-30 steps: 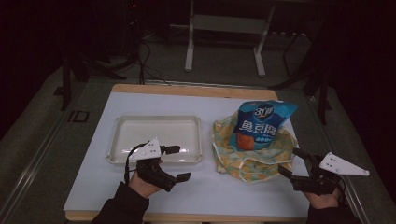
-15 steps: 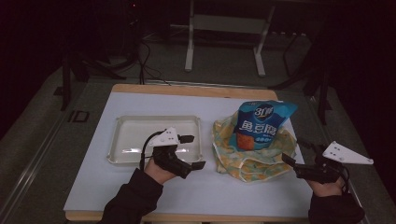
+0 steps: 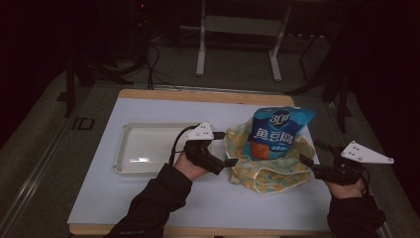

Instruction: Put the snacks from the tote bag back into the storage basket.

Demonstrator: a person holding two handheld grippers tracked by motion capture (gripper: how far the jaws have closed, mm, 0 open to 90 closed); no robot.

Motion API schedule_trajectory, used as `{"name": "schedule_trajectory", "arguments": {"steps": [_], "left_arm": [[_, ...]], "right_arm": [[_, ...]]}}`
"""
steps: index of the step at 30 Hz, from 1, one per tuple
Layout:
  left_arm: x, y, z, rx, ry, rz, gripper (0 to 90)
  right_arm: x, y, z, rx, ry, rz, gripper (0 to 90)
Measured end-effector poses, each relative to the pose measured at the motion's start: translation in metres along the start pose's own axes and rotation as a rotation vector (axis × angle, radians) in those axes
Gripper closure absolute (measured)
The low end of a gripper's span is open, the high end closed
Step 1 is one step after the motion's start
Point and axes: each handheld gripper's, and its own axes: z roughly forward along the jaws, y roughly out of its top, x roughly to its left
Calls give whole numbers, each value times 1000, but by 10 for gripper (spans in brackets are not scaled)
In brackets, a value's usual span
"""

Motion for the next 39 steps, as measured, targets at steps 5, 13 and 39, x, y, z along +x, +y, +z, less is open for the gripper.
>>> {"name": "schedule_trajectory", "arguments": {"steps": [5, 13, 39], "left_arm": [[9, 10, 12, -18, 8, -5, 18], [21, 24, 33, -30, 27, 4, 66], [39, 17, 86, 42, 95, -1, 444]], "right_arm": [[-4, 2, 5, 5, -3, -1, 238], [-12, 4, 15, 2, -17, 8, 285], [-46, -7, 63, 42, 73, 56, 484]]}}
